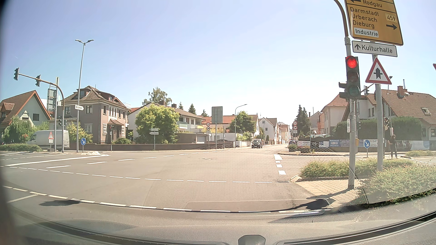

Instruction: Follow the waypoints while adhering to traffic rules and regulations

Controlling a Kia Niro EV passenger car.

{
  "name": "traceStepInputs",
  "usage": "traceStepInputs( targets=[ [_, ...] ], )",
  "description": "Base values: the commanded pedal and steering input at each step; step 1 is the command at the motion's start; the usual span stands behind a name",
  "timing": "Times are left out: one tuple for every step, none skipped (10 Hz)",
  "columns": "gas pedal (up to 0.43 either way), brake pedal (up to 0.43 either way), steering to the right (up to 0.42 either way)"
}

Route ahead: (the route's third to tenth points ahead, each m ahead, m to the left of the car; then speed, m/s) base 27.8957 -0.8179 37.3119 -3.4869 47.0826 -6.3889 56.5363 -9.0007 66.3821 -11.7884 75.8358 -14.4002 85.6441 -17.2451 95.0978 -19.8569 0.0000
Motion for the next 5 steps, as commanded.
traceStepInputs(
  targets=[
    [0.000, 0.329, -0.009],
    [0.000, 0.329, -0.009],
    [0.000, 0.329, -0.009],
    [0.000, 0.329, -0.009],
    [0.000, 0.335, -0.009]
  ],
)
